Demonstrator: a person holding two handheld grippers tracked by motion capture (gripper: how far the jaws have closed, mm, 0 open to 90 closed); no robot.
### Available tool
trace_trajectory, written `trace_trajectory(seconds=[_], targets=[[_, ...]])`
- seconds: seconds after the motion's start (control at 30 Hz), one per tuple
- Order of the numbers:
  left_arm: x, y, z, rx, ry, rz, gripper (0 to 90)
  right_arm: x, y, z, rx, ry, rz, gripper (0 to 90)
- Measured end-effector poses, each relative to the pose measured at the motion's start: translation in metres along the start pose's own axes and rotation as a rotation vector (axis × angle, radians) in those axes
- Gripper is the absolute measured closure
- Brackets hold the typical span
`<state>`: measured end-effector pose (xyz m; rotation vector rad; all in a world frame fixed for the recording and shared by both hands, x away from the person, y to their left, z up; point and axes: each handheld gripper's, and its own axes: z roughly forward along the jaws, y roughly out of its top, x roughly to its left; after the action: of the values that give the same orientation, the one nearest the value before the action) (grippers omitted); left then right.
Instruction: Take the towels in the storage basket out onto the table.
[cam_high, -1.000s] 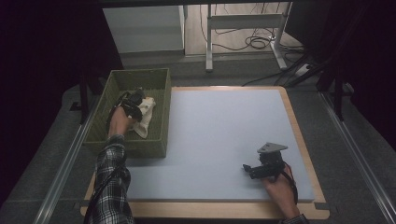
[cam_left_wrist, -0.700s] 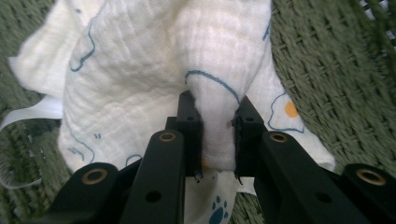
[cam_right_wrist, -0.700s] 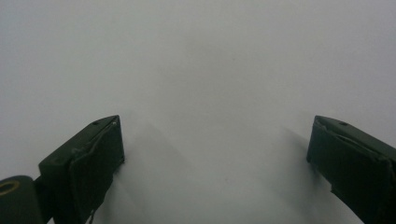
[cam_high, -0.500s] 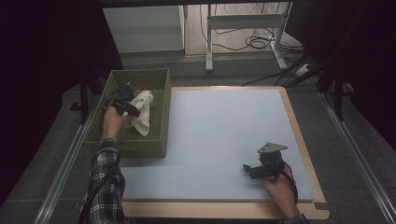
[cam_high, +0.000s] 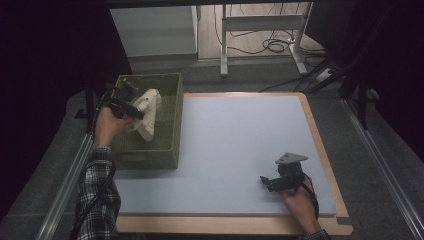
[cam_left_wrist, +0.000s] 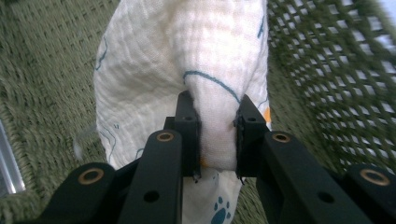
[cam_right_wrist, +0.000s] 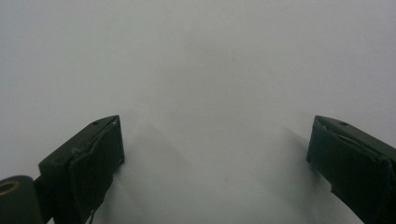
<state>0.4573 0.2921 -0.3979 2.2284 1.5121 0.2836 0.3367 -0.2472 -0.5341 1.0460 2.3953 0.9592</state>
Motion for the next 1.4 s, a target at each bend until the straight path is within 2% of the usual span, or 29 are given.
trace_trajectory(seconds=[0.1,0.17,0.3,0.43,0.63,0.83,0.87,0.97,1.03,1.17,1.4], targets=[[-0.004,0.001,-0.006,-0.004,0.004,0.01,75.7,0.0,0.0,0.0,0.0,0.0,0.0,4.0],[-0.006,0.002,-0.016,-0.018,0.007,0.019,75.7,0.0,0.0,0.0,0.0,0.0,0.0,4.0],[-0.008,0.001,-0.03,-0.038,0.001,0.014,75.7,0.0,0.0,0.0,0.0,0.0,0.0,4.0],[-0.009,0.001,-0.04,-0.04,0.0,0.018,75.7,0.0,0.0,0.0,0.0,-0.001,0.0,4.0],[-0.016,0.004,-0.066,-0.046,-0.009,0.032,75.7,0.0,0.0,0.0,-0.001,0.0,0.001,4.0],[-0.027,0.011,-0.085,-0.036,-0.018,0.059,75.7,0.0,0.0,0.0,-0.002,0.0,0.003,4.0],[-0.032,0.014,-0.091,-0.034,-0.019,0.071,75.7,0.0,0.0,0.0,-0.002,0.0,0.003,4.0],[-0.036,0.017,-0.097,-0.031,-0.023,0.078,75.6,0.0,0.0,0.0,0.001,0.0,0.001,4.0],[-0.044,0.021,-0.105,-0.02,-0.031,0.099,75.6,0.0,0.0,0.0,0.001,0.0,0.001,4.0],[-0.05,0.025,-0.111,-0.018,-0.036,0.112,75.5,0.0,0.0,0.0,0.001,0.0,0.001,4.0],[-0.071,0.038,-0.121,0.004,-0.055,0.162,75.4,0.0,0.0,0.0,0.002,0.001,0.003,4.0]])
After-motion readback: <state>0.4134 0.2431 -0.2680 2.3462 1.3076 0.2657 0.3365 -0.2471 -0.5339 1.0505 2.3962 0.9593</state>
